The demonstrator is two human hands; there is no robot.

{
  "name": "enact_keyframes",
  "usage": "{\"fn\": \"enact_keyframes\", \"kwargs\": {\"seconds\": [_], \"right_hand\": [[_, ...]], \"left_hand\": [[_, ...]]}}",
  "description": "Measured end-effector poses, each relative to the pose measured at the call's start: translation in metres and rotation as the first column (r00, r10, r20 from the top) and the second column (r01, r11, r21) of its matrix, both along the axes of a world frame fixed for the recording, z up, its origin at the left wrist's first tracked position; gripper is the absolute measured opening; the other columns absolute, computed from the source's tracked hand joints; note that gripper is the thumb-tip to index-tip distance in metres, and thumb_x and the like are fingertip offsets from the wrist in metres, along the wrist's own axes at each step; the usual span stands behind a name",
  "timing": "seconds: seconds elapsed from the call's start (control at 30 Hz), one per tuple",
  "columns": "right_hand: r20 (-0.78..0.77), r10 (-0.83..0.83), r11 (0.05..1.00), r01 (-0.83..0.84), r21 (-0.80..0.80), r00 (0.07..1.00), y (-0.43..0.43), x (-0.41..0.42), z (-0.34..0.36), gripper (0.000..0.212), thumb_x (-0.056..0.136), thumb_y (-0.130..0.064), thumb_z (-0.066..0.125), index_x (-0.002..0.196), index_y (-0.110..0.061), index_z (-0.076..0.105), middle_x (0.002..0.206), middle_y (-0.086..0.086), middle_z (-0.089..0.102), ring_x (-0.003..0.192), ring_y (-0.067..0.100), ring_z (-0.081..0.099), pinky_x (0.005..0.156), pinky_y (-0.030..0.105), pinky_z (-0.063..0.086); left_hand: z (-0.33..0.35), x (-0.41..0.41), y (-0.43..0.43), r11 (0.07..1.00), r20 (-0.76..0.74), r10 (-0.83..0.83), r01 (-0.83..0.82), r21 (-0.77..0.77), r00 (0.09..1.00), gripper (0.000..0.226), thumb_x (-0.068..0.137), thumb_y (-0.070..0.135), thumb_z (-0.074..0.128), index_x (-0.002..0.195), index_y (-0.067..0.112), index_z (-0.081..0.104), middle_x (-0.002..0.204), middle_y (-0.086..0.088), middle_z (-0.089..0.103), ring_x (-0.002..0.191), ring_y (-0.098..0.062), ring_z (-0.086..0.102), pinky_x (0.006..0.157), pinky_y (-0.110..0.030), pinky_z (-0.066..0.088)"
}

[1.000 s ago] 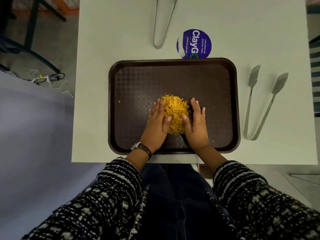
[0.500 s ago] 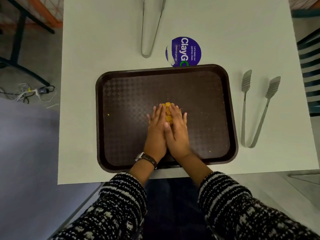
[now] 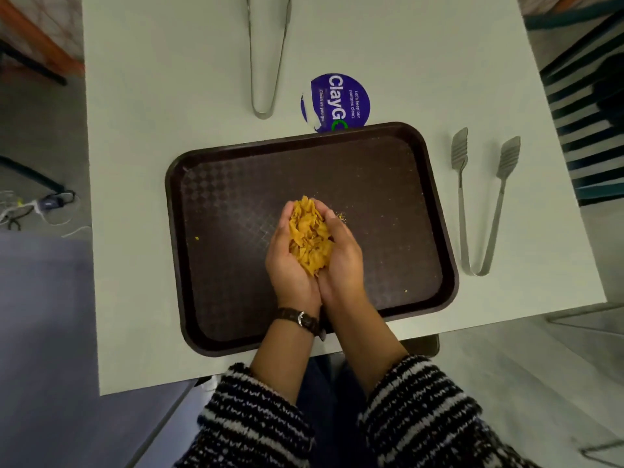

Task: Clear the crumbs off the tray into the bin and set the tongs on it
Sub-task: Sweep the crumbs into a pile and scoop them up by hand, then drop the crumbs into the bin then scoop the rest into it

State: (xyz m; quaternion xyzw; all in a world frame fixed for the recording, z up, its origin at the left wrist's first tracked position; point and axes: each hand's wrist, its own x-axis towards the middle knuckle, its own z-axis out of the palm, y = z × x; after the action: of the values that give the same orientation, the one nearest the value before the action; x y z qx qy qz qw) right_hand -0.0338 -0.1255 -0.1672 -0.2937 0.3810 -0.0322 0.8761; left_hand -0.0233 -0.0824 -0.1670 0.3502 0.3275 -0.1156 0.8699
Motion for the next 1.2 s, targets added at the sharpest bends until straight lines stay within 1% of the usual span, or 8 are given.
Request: {"fn": "enact_keyframes", "kwargs": {"seconds": [0.2,0.47,0.6,0.73,0.83,1.0,1.1,1.2], "right_hand": [[0.077,-0.091,0.988,0.08,0.134,0.993,-0.004,-0.002,0.006,0.036,0.086,-0.03,0.061,0.109,-0.003,0.065,0.124,0.026,0.058,0.122,0.041,0.052,0.108,0.056,0.035],[0.122,-0.101,0.993,0.093,0.068,0.987,-0.032,-0.04,0.03,0.025,0.095,-0.019,0.051,0.102,-0.001,0.067,0.107,0.02,0.067,0.1,0.029,0.064,0.102,0.048,0.045],[0.16,-0.125,0.992,0.119,0.045,0.979,-0.058,-0.079,0.045,0.023,0.096,-0.019,0.05,0.098,-0.005,0.068,0.094,0.011,0.072,0.09,0.023,0.068,0.091,0.039,0.053],[0.186,-0.205,0.977,0.189,0.1,0.961,-0.087,-0.13,0.053,0.023,0.096,-0.02,0.049,0.1,-0.005,0.066,0.093,0.012,0.072,0.086,0.022,0.07,0.08,0.035,0.057],[0.176,-0.27,0.963,0.266,0.048,0.947,-0.111,-0.176,0.052,0.022,0.093,-0.02,0.053,0.1,-0.005,0.067,0.096,0.012,0.071,0.09,0.022,0.069,0.082,0.035,0.056],[0.119,-0.381,0.922,0.386,-0.026,0.917,-0.145,-0.254,0.022,0.022,0.094,-0.017,0.051,0.096,-0.004,0.069,0.091,0.009,0.073,0.089,0.02,0.07,0.084,0.034,0.057],[0.081,-0.457,0.887,0.461,-0.03,0.886,-0.157,-0.297,-0.024,0.022,0.095,-0.013,0.05,0.089,-0.005,0.07,0.087,0.008,0.073,0.085,0.019,0.07,0.082,0.033,0.057],[0.018,-0.504,0.863,0.504,-0.031,0.864,-0.165,-0.326,-0.086,0.021,0.094,-0.015,0.052,0.093,-0.003,0.07,0.095,0.011,0.071,0.094,0.024,0.066,0.092,0.04,0.053]], "left_hand": [[0.018,0.0,-0.008,0.982,-0.019,0.001,-0.004,-0.19,1.0,0.03,0.095,0.025,0.04,0.11,0.012,0.061,0.108,-0.012,0.067,0.1,-0.024,0.065,0.091,-0.038,0.051],[0.04,-0.037,-0.036,0.979,0.084,0.019,-0.002,-0.204,0.996,0.025,0.095,0.018,0.041,0.108,0.008,0.061,0.086,-0.004,0.074,0.079,-0.016,0.071,0.071,-0.028,0.058],[0.053,-0.074,-0.06,0.978,0.133,-0.02,0.047,-0.201,0.991,0.026,0.095,0.017,0.039,0.106,0.01,0.062,0.095,-0.007,0.071,0.087,-0.019,0.069,0.082,-0.031,0.056],[0.064,-0.124,-0.092,0.971,0.15,-0.08,0.111,-0.211,0.985,0.028,0.097,0.016,0.035,0.104,0.01,0.061,0.087,-0.004,0.074,0.08,-0.014,0.07,0.08,-0.028,0.056],[0.063,-0.168,-0.117,0.961,0.132,-0.138,0.165,-0.22,0.982,0.028,0.097,0.017,0.035,0.104,0.009,0.061,0.088,-0.002,0.074,0.081,-0.012,0.071,0.075,-0.026,0.058],[0.031,-0.241,-0.152,0.938,0.055,-0.266,0.271,-0.218,0.962,0.029,0.096,0.017,0.036,0.104,0.009,0.063,0.088,-0.001,0.074,0.082,-0.013,0.07,0.076,-0.025,0.057],[-0.016,-0.278,-0.166,0.914,-0.014,-0.369,0.36,-0.186,0.93,0.03,0.097,0.017,0.034,0.102,0.009,0.063,0.086,-0.004,0.074,0.081,-0.014,0.071,0.073,-0.025,0.058],[-0.082,-0.304,-0.175,0.887,-0.086,-0.452,0.437,-0.153,0.888,0.029,0.096,0.017,0.036,0.103,0.009,0.063,0.09,-0.005,0.073,0.083,-0.016,0.07,0.079,-0.027,0.057]]}}
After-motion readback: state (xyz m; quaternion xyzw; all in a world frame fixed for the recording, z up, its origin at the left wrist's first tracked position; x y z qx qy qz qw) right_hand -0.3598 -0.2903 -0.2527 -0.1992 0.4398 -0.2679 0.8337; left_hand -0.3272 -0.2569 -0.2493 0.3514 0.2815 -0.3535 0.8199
